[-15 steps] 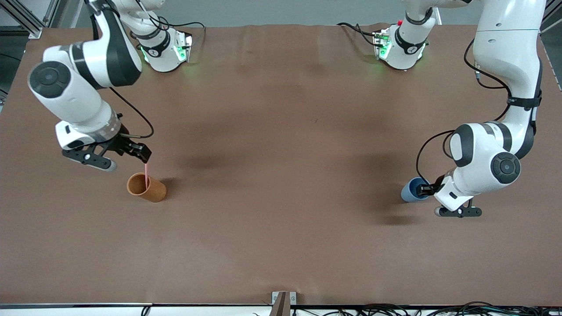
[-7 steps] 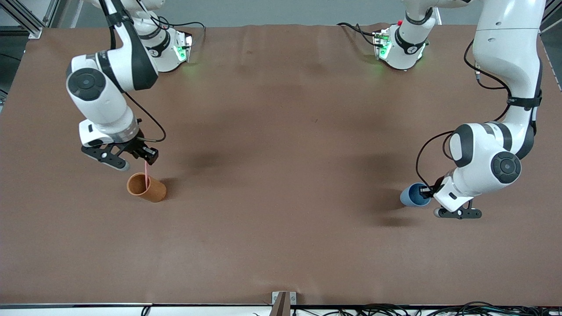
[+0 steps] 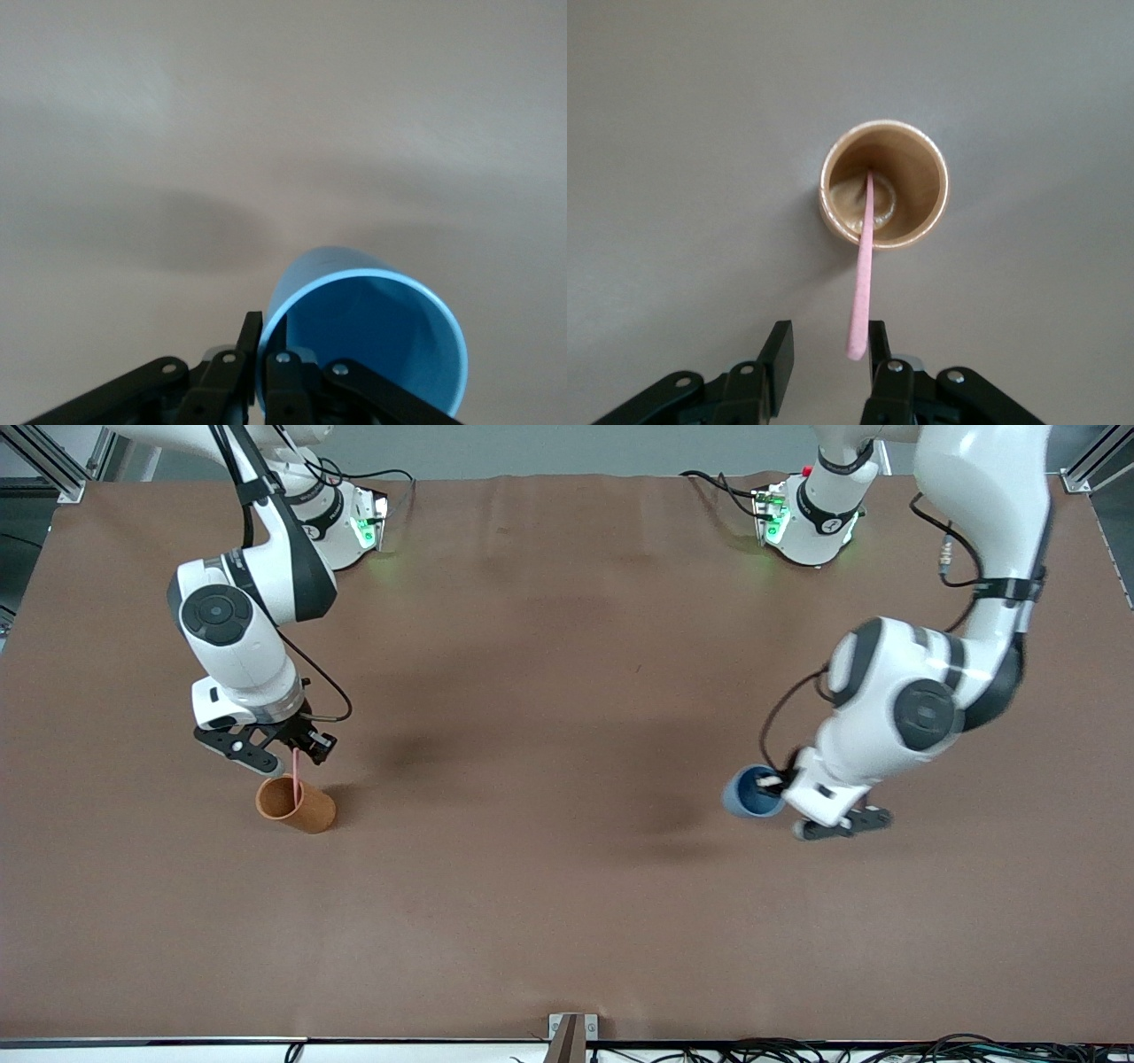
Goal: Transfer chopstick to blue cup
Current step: 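Grasp the blue cup with the left gripper while the right gripper grasps the stick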
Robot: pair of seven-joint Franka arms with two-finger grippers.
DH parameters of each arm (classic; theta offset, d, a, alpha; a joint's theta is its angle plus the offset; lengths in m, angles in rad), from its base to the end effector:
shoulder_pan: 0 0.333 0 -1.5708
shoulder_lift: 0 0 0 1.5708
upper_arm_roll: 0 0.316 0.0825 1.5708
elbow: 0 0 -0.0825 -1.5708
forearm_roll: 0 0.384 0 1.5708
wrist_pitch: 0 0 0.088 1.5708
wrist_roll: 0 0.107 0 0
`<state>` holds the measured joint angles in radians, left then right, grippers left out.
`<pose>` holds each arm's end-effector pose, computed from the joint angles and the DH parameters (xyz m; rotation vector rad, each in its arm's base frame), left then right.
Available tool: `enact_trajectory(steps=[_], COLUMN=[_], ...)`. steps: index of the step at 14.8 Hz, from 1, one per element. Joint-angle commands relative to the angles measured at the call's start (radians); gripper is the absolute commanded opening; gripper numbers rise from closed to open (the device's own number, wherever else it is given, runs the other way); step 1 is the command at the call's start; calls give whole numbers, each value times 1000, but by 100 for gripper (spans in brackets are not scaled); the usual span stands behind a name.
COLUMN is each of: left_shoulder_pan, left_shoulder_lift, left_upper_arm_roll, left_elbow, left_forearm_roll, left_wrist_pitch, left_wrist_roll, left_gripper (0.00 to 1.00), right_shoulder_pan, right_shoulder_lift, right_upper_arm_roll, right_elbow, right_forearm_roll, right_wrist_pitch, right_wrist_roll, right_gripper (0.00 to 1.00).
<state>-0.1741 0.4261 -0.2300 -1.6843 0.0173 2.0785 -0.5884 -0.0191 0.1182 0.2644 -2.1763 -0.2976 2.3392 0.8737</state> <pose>0.6148 -0.2452 0.3568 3.0657 0.2993 -0.0865 0.5395 0.1289 0.3443 2.9331 -0.6387 0.2156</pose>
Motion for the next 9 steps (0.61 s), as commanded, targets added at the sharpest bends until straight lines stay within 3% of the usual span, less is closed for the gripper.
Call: enact_trajectory(steps=[1, 4, 9], left_shoulder_pan=[1, -34, -168], left_shoulder_lift=[39, 117, 259], left_upper_arm_roll=[-119, -201, -210], left_elbow=[8, 70, 114], left_forearm_roll=[84, 139, 317], left_wrist_pitch=[9, 12, 179], left_wrist_roll=[-233, -416, -717], left_gripper=[0, 0, 0], right_shoulder_pan=[-10, -12, -12], right_shoulder_lift=[-19, -25, -31], right_upper_arm_roll=[7, 6, 4], right_elbow=[-27, -20, -20], right_forearm_roll=[-26, -53, -86], right_wrist_pitch=[19, 17, 16], right_wrist_roll=[33, 31, 31], right_gripper=[39, 34, 33])
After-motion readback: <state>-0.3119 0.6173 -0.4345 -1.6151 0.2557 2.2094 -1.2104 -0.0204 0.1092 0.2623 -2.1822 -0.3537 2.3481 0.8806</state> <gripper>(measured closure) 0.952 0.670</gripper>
